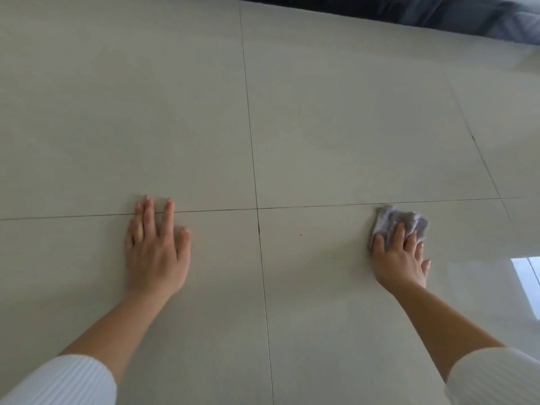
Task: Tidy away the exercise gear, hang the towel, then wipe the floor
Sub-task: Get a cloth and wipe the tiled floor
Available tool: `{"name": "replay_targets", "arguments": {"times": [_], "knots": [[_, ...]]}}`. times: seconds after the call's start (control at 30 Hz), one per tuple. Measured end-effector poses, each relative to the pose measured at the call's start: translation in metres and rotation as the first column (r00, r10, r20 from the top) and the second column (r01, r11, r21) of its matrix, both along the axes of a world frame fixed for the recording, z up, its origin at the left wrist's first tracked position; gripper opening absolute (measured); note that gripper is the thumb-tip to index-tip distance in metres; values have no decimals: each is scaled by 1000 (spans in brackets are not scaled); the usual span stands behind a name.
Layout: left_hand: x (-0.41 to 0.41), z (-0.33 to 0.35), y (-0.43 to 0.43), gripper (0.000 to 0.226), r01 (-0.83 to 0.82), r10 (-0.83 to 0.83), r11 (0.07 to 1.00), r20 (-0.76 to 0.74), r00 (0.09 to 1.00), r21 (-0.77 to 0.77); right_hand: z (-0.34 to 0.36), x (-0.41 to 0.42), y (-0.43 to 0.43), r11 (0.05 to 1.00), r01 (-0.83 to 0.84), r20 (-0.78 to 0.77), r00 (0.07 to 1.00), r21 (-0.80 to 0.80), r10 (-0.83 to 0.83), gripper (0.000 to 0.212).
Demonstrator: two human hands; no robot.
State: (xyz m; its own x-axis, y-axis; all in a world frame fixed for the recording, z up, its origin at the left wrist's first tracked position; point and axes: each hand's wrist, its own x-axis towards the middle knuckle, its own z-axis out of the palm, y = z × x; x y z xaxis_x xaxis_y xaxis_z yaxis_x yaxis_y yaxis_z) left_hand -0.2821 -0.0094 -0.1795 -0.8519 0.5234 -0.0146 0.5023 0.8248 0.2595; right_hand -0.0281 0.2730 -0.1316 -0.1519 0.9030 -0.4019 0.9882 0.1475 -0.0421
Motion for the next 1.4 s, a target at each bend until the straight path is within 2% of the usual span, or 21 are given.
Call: {"name": "replay_targets", "arguments": {"times": [0.07,0.13,0.2,0.3,0.37,0.43,0.5,0.57,0.6,0.67,0.73,0.8,0.9,0.97,1.03,1.1,1.23,1.3,1.33,1.37,1.4], "knots": [[1,-3,-2,64,15,-15,1000,-4,1000,8,-7,-7,-17,986,166,-98,982,37,-161,63],[5,-2,-5,64,8,-8,1000,31,999,9,-10,-22,-50,977,211,-156,967,42,-202,60],[14,1,-10,65,11,-12,1000,66,998,5,-12,-36,-94,994,98,-171,981,44,-89,58],[27,8,-17,62,27,-22,999,110,994,-41,-10,-56,-161,951,-309,-197,933,-6,302,58],[32,12,-22,63,37,-27,997,130,991,-71,-4,-66,-195,768,-640,-248,748,-20,616,59],[33,16,-26,63,45,-32,995,153,988,-84,0,-70,-207,500,-866,-223,486,5,845,58],[34,17,-33,63,46,-33,995,153,988,-84,-4,-70,-195,322,-946,-183,311,34,933,58],[37,19,-42,65,48,-39,997,131,991,-64,-10,-61,-171,253,-961,-155,234,114,960,58],[37,19,-46,63,46,-38,997,122,992,-67,-11,-54,-157,293,-945,-131,275,143,952,58],[39,18,-53,59,31,-17,994,134,991,-100,-12,-34,-122,441,-888,-68,435,135,898,62],[40,18,-55,61,27,-6,991,158,987,-131,-10,-13,-91,680,-730,-47,678,72,733,66],[40,16,-53,59,20,15,986,205,979,-168,-6,-6,-70,862,-503,-36,862,69,506,66],[40,16,-50,62,2,45,983,255,966,-183,-3,-26,-66,962,-273,-68,960,8,273,63],[41,15,-50,67,1,51,980,256,965,-199,-4,-48,-81,954,-300,-109,949,-21,296,62],[42,15,-49,79,3,46,982,255,966,-190,-7,-71,-108,895,-447,-172,882,-4,439,60],[41,17,-52,82,-3,45,987,258,965,-159,-8,-92,-146,777,-629,-254,748,24,613,57],[32,19,-64,73,10,10,994,193,981,-106,-7,-105,-203,424,-905,-336,392,25,857,53],[24,20,-65,74,-47,60,996,161,985,-81,-17,-102,-194,239,-965,-304,198,104,932,51],[20,20,-64,74,-80,91,994,155,984,-72,-22,-101,-182,179,-974,-259,139,138,956,50],[15,21,-61,73,-107,116,992,153,981,-65,-26,-100,-166,189,-969,-194,157,161,968,51],[9,22,-58,71,-128,137,990,155,978,-64,-29,-100,-147,271,-947,-124,252,173,960,55]]}}
